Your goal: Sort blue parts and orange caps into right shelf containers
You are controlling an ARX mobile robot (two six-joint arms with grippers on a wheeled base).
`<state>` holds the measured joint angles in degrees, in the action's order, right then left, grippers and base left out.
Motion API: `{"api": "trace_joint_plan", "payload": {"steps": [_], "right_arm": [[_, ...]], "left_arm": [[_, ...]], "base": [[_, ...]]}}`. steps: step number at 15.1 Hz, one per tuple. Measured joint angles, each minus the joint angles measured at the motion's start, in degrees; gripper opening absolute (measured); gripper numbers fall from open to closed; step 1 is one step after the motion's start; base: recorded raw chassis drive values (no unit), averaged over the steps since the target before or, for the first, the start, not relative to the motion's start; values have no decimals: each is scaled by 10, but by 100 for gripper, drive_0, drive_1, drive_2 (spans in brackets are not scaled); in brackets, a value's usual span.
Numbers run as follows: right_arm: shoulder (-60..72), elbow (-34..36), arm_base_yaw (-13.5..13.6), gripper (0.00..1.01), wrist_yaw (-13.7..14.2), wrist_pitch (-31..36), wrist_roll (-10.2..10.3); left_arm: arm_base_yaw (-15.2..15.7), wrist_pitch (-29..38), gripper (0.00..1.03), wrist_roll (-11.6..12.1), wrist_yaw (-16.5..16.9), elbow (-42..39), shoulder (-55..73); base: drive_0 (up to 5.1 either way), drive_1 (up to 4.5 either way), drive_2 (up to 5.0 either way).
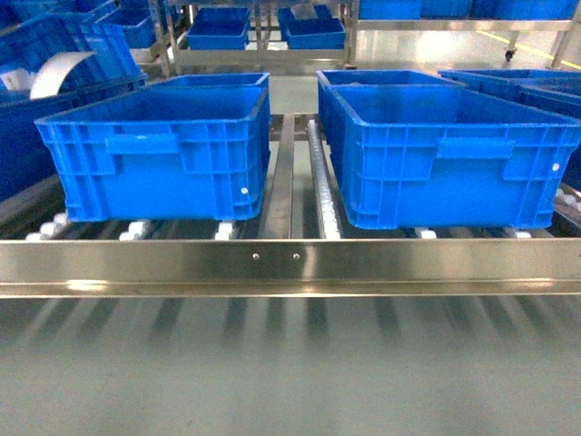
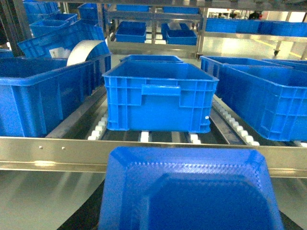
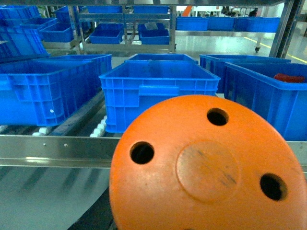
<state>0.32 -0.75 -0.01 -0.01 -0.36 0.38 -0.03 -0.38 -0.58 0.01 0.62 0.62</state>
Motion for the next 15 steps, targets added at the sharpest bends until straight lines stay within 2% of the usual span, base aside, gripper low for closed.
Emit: {"api": "trace_joint_plan", "payload": {"steps": [10,15], "right_arm": [[0,0,0,45,0,0,0],[0,0,0,45,0,0,0]], "left_arm": [[0,0,42,0,0,0,0],[0,0,42,0,0,0,0]], "base": [[4,4,4],[4,426,-419]]}}
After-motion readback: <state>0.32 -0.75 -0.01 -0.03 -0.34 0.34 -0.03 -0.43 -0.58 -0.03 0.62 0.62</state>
